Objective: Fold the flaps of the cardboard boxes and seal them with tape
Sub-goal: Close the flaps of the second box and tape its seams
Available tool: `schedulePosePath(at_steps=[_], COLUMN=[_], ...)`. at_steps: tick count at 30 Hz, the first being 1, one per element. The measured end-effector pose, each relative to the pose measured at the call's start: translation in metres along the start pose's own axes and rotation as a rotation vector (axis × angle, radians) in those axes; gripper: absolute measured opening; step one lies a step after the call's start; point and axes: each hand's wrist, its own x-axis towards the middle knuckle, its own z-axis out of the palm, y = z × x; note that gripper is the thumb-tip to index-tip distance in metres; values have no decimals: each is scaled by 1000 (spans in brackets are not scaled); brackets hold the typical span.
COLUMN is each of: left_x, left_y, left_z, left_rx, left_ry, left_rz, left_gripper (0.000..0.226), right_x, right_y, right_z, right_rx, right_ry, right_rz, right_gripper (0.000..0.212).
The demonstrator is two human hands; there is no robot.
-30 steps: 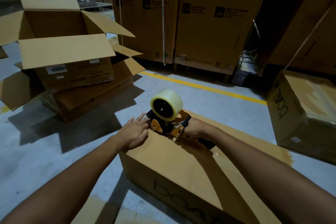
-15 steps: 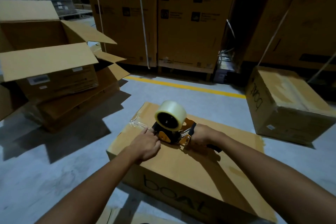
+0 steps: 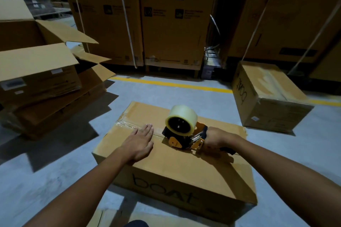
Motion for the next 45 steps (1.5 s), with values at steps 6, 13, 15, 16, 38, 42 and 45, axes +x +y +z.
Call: schedulePosePath(at_steps=[6,13,15,16,38,42,45], left_x=[14,15,18,19,30,30,31], left_y=[60,55,56,57,137,151,186], left_z=[-4,3,6,7,17,14,11], left_rx=[-48,-79,-68,-59,-92,-43,-71], left_ry=[9,31,4,-5,22,5,2], left_rz=[122,147,137,124,184,132,211], left_gripper=[45,56,60,61,63,68,67], right_x=[-1,-10,-18,-23,-57,-78,-83], right_y=[-2,23,44,54,131,145,138], right_z=[-4,4,2,0,-21,-26,-29], right_rx=[-5,47,41,31,101,103,91], right_ry=[14,24,30,24,-33,-18,-9], right_rz=[-45,-111,-57,-27,141,176,169], right_gripper=[24,20,18,16,15,7,12])
